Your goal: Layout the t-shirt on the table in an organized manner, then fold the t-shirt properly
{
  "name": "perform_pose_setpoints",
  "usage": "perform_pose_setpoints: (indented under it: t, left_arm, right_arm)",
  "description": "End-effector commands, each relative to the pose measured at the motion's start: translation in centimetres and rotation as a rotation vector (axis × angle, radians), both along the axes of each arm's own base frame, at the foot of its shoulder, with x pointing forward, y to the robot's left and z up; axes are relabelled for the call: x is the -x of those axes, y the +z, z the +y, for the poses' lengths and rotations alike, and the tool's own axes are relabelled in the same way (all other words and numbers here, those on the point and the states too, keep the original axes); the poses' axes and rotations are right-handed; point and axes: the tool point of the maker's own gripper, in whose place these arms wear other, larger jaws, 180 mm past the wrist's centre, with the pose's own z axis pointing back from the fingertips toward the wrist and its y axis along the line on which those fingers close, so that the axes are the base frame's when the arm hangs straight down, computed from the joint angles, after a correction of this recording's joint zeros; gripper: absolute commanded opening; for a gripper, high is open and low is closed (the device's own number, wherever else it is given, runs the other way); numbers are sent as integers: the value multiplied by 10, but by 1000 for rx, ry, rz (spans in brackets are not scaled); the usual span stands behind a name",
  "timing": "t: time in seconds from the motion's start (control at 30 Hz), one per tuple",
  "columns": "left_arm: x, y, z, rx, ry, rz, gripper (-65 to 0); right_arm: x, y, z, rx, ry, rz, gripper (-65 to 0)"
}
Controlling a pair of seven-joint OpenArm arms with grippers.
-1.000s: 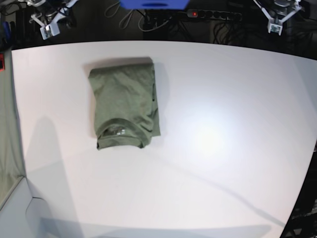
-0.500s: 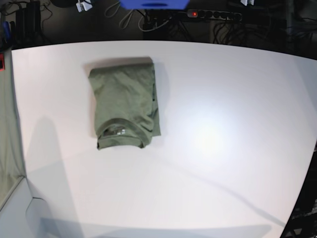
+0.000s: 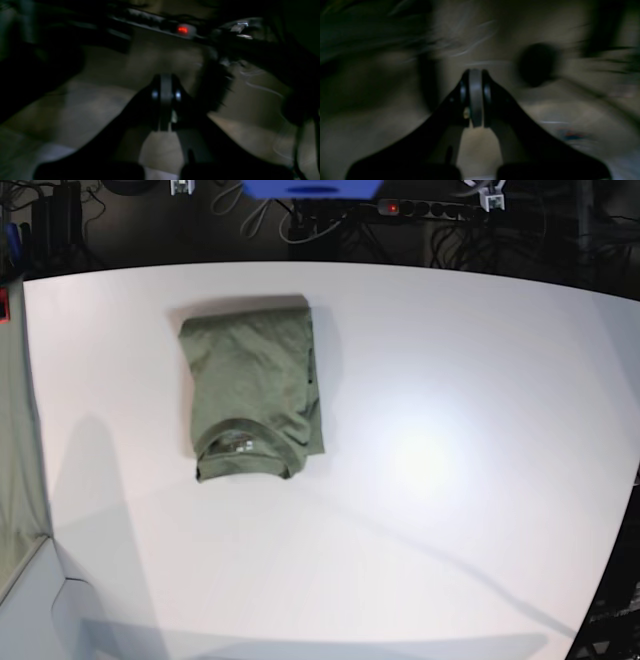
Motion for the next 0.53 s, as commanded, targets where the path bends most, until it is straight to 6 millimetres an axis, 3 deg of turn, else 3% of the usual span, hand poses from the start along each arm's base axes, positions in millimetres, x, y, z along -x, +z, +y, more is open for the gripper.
perform_pose_setpoints:
  t: [0.0, 0.1, 0.37, 0.5]
  left_arm:
    - [1, -1, -2, -20, -12, 6, -648]
    - [-23, -3, -5, -79, -37, -6, -648]
    - [-36, -9, -24, -113, -122, 41, -648]
    - [-43, -9, -25, -112, -137, 29, -646]
  right_arm:
    - [4, 3, -6, 59, 1, 3, -650]
    - [0, 11, -22, 208, 7, 5, -650]
    - [-10, 10, 5, 227, -5, -6, -650]
    - [-9, 9, 9, 221, -10, 5, -650]
